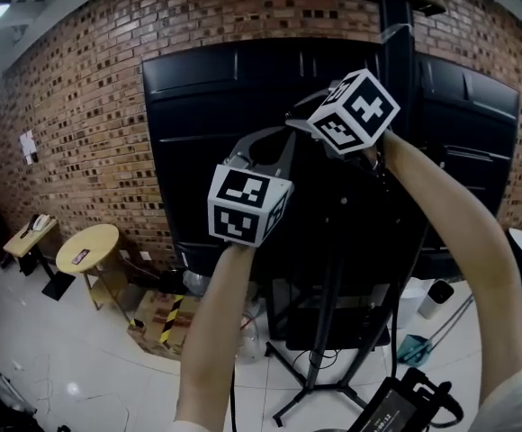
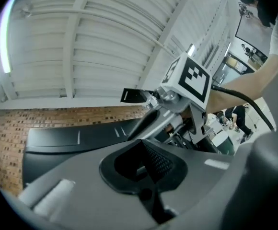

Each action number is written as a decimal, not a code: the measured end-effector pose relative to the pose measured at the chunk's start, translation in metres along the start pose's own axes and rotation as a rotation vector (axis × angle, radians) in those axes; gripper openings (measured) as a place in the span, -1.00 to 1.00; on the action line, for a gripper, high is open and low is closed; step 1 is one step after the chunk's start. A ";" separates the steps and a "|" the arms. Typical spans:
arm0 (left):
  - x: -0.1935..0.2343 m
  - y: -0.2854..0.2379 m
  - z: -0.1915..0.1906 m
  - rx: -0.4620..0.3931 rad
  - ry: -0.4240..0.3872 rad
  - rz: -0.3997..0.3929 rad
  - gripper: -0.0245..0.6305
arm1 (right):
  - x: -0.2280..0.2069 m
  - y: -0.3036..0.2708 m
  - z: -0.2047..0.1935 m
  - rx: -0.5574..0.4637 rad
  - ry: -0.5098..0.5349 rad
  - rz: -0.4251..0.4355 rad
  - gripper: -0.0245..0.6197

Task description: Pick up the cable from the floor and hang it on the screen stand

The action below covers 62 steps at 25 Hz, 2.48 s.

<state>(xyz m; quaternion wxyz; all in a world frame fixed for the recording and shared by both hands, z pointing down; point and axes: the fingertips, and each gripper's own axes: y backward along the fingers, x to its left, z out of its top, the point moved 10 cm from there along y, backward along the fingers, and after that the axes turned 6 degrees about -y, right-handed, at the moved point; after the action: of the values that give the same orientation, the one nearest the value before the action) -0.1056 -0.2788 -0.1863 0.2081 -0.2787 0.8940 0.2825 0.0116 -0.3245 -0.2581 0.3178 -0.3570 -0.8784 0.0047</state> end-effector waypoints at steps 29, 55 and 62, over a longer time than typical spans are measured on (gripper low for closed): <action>-0.118 0.069 -0.070 -0.027 0.237 -0.130 -0.86 | 0.153 0.113 -0.176 -0.685 -0.252 -0.227 -0.91; -0.298 0.197 -0.165 0.319 0.545 -0.129 -0.86 | 0.318 0.136 -0.365 -0.296 -0.811 -0.161 -0.92; -0.279 0.197 -0.161 0.328 0.526 -0.135 -0.86 | 0.319 0.118 -0.349 -0.290 -0.819 -0.111 -0.92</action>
<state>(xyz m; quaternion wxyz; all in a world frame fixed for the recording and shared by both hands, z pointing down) -0.0497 -0.1370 0.1594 0.0303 -0.3636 0.9303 0.0382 0.1079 -0.1119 0.1694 -0.1105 -0.3190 -0.9413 0.0053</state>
